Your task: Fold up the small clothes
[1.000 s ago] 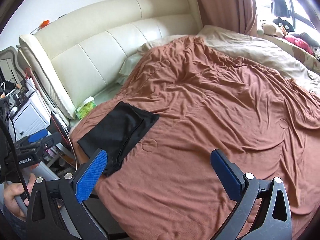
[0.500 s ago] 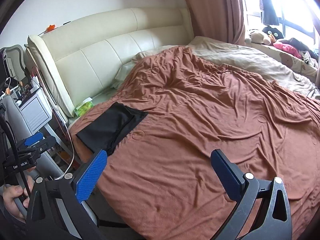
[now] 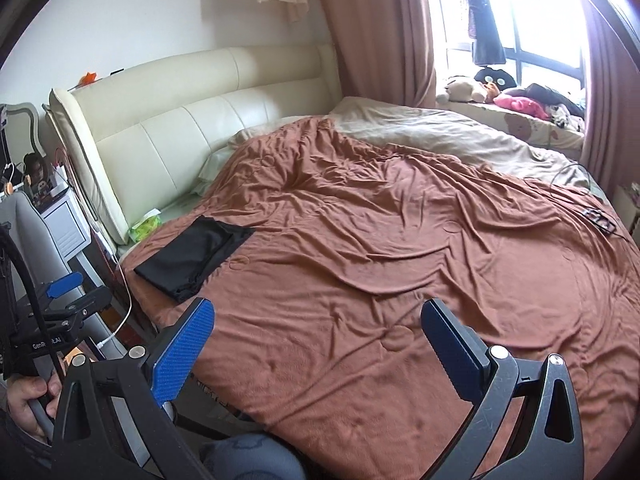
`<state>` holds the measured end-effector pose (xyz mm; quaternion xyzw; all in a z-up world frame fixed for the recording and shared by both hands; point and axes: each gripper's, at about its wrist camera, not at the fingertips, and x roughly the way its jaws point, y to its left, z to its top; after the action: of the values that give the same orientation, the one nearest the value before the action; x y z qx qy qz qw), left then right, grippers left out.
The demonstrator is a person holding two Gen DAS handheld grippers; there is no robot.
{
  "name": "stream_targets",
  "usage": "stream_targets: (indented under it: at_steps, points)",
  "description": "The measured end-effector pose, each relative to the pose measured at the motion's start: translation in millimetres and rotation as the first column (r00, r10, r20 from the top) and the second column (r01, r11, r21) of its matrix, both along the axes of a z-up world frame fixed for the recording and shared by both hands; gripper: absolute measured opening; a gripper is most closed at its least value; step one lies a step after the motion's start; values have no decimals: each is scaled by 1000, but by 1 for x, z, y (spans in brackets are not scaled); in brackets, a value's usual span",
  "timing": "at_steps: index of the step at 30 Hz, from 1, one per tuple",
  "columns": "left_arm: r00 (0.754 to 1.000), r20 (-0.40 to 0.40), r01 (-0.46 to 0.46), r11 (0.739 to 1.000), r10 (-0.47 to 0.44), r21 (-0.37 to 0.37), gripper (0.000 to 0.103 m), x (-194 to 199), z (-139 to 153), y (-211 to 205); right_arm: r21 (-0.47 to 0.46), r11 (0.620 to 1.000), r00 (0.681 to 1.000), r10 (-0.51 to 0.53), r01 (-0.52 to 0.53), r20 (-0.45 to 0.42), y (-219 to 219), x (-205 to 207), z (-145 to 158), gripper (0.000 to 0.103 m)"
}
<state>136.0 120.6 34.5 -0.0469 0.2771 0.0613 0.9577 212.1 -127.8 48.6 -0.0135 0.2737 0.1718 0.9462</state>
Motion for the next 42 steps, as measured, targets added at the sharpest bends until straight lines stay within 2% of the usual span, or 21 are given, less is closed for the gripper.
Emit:
stream_targets:
  at_steps: [3,12,25,34,42]
  points:
    - [1000,1,13,1000,-13,5,103,-14,1,-11,-15,999,999,-28,28,16,-9,-25,5,103]
    - [997,19,72,997,-72,24,103,-59,4,-37,19,999,998,-45,44,38,-36,-95,11,103]
    - [993,55,96,992,-101,86,103,-113,0,-65,19,997,996,-72,71,59,-61,-158,-5,103]
    - [992,58,110,989,-116,101,103,-130,-15,-80,-5,995,994,-96,96,61,-71,-177,-31,103]
    - [993,45,101,992,-105,70,103,-128,-28,-81,-14,994,994,-104,105,27,-75,-176,-48,103]
